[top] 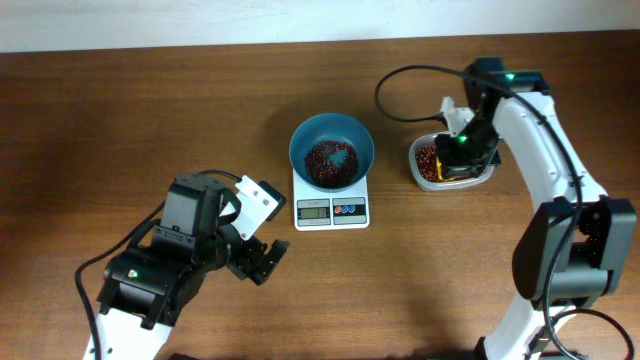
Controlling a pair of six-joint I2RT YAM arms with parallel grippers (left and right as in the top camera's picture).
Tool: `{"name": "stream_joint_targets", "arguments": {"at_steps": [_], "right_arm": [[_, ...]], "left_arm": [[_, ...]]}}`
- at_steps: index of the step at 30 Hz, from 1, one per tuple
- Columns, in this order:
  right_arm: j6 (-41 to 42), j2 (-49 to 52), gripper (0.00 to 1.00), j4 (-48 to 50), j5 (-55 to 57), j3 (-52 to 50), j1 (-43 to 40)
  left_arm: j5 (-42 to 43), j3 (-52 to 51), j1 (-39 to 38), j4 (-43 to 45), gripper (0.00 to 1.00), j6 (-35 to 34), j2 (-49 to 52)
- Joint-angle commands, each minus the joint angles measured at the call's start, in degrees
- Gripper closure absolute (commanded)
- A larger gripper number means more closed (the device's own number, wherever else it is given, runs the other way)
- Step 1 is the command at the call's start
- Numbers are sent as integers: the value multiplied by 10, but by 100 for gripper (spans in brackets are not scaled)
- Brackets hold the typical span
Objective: Scoop item into bowl and weigh 50g on scale
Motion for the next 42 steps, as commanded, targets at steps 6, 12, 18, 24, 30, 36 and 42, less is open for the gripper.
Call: {"name": "stream_joint_targets", "arguments": {"at_steps": [6, 12, 18, 24, 30, 36, 42], "right_arm": [[6, 3, 96, 4, -147, -5, -73], [6, 3, 96, 4, -159, -5, -113], [5, 3, 96, 13, -201, -8, -130], [1, 3, 96, 18, -210, -16, -146], [-16, 3, 96, 10, -220, -16, -149], [-35, 3, 96, 8, -260, -16, -155], [-77, 3, 96, -2, -294, -16, -185]], "left_arm": [[8, 1, -2, 1, 1, 11, 0], [8, 1, -2, 1, 1, 11, 0], [8, 1, -2, 1, 1, 11, 0], [8, 1, -2, 1, 1, 11, 0], [8, 1, -2, 1, 1, 11, 0], [8, 1, -2, 1, 1, 11, 0], [8, 1, -2, 1, 1, 11, 0]]}}
